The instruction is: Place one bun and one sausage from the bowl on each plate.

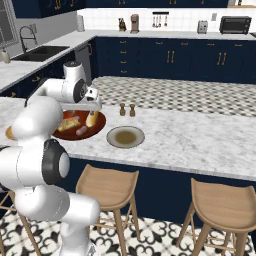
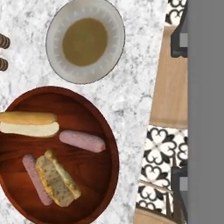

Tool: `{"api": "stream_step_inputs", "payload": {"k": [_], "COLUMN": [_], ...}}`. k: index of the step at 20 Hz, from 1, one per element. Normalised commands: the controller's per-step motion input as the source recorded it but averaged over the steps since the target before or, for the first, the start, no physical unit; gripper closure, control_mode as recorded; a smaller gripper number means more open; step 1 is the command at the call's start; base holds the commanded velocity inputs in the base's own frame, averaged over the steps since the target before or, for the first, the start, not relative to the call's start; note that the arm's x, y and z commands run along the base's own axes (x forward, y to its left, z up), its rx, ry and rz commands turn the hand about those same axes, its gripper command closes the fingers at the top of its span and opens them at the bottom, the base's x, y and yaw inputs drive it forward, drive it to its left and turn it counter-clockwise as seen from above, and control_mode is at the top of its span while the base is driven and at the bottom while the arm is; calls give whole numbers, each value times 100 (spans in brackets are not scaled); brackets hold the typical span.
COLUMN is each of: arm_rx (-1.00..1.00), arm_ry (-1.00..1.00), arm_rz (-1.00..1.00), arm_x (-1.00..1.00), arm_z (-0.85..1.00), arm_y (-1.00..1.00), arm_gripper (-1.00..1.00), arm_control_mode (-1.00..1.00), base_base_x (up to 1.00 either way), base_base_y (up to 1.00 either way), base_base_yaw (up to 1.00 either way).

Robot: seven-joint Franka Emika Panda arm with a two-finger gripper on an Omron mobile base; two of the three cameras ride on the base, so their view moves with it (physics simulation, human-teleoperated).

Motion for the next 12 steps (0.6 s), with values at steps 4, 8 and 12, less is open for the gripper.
{"api": "stream_step_inputs", "payload": {"k": [4,8,12], "arm_rx": [0,0,0], "arm_ry": [0,0,0], "arm_rz": [0,0,0], "arm_x": [44,45,46], "arm_z": [-30,-18,-19], "arm_y": [23,20,14], "arm_gripper": [-100,-100,-100], "arm_control_mode": [-100,-100,-100], "base_base_x": [0,0,0], "base_base_y": [0,0,0], "base_base_yaw": [0,0,0]}}
